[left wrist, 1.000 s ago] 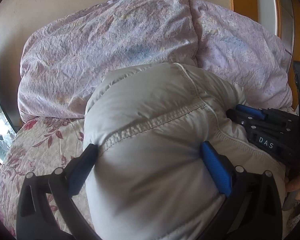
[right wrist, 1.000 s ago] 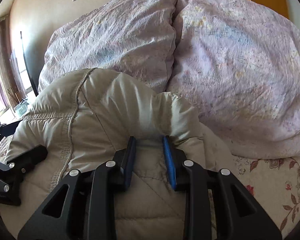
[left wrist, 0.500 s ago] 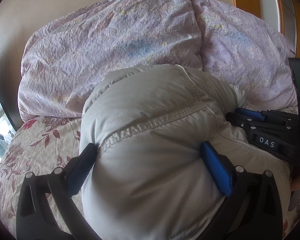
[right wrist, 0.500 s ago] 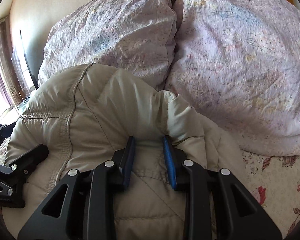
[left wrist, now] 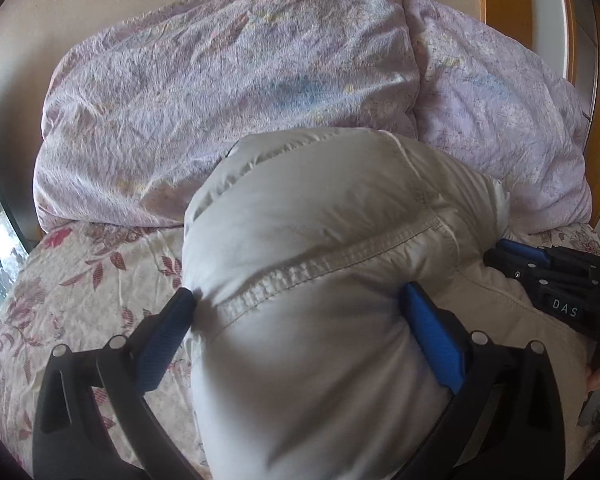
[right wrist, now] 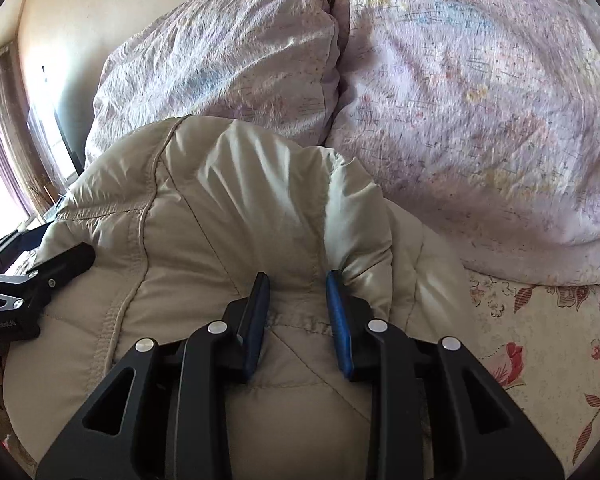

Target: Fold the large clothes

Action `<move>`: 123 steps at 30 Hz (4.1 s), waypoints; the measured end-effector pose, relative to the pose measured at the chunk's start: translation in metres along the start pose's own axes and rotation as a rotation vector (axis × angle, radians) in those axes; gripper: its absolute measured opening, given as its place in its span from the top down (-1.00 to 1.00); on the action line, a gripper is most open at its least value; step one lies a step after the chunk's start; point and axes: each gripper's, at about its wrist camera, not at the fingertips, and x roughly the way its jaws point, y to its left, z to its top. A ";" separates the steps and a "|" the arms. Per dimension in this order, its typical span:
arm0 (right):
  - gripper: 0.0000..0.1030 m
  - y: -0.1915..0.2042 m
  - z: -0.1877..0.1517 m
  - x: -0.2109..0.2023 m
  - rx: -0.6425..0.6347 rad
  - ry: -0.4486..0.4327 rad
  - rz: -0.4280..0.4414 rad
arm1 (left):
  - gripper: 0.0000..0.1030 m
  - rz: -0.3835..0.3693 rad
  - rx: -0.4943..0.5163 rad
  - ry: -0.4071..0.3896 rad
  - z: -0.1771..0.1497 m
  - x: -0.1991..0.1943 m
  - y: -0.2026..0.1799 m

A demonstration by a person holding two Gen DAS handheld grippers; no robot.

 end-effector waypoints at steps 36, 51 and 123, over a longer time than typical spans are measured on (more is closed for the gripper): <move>-0.85 0.010 -0.064 -0.126 0.199 -0.012 -0.121 | -0.96 0.005 -0.005 -0.054 -0.036 -0.089 0.008; -0.97 0.059 -0.118 -0.191 0.263 0.028 -0.184 | -0.96 0.018 -0.036 0.009 -0.110 -0.168 0.007; -0.97 0.086 -0.133 -0.207 0.252 0.171 -0.139 | -0.96 -0.089 -0.046 0.111 -0.114 -0.199 -0.013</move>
